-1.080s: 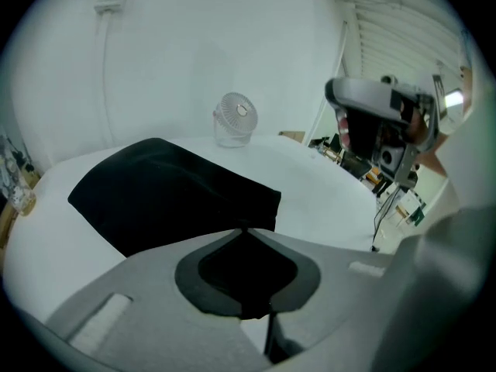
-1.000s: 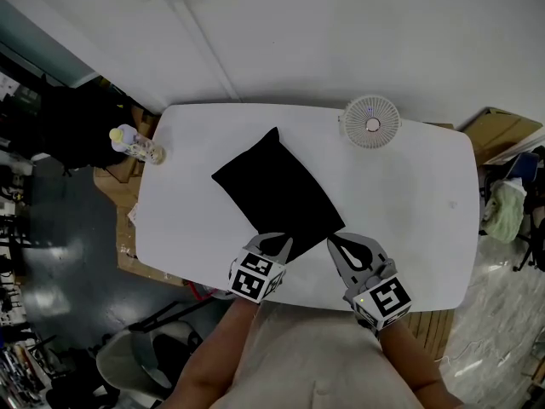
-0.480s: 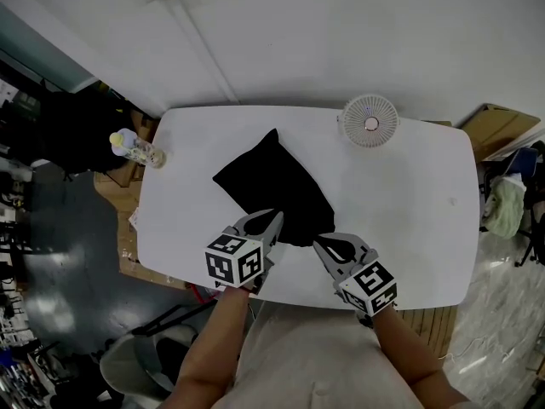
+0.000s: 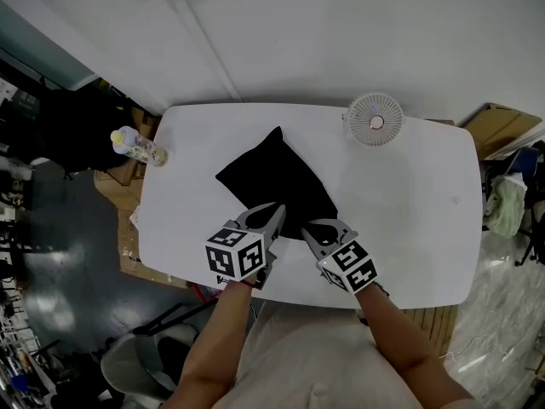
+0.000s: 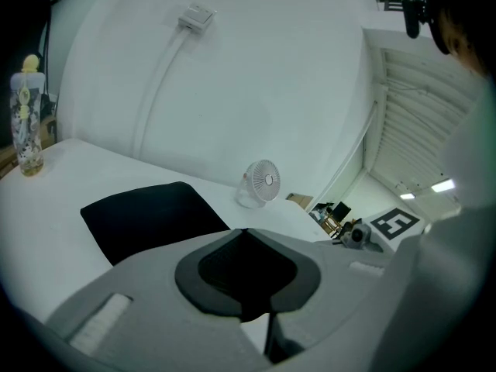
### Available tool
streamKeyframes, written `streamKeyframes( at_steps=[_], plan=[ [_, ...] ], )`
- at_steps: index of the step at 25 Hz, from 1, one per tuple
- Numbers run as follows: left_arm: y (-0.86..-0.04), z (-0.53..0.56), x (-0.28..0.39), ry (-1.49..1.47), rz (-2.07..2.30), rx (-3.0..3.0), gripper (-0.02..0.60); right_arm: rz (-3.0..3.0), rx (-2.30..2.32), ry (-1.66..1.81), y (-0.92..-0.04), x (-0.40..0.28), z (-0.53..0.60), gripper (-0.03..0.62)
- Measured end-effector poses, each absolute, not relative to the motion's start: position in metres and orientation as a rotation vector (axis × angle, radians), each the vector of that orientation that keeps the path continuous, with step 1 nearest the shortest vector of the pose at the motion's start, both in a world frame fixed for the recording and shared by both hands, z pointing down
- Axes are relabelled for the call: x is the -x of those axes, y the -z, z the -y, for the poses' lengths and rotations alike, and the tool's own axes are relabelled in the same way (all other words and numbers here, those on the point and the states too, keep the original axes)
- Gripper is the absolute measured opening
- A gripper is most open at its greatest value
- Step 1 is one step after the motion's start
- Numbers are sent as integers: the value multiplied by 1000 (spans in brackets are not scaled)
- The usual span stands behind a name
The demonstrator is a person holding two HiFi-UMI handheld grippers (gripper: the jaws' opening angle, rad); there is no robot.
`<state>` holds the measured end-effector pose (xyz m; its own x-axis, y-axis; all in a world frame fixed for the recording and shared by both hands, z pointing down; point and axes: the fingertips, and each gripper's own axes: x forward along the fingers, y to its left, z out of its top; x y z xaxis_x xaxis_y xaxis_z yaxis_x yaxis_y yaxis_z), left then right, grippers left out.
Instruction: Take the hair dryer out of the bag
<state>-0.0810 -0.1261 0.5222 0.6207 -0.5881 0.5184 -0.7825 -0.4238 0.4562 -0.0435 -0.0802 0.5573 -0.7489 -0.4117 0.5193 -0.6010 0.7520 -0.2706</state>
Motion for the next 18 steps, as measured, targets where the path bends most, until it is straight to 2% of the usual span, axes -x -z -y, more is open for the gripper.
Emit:
streamKeyframes(
  at_steps=[5, 9, 18],
  plan=[
    [-526, 130, 87, -361, 1064, -2151, 25, 2432, -757, -607, -580, 53, 90, 23],
    [-530, 130, 90, -359, 1052, -2145, 25, 2357, -728, -644, -600, 60, 96, 119],
    [-542, 132, 100, -381, 1042, -2120, 25, 2199, -759, -634, -632, 68, 104, 221]
  ],
)
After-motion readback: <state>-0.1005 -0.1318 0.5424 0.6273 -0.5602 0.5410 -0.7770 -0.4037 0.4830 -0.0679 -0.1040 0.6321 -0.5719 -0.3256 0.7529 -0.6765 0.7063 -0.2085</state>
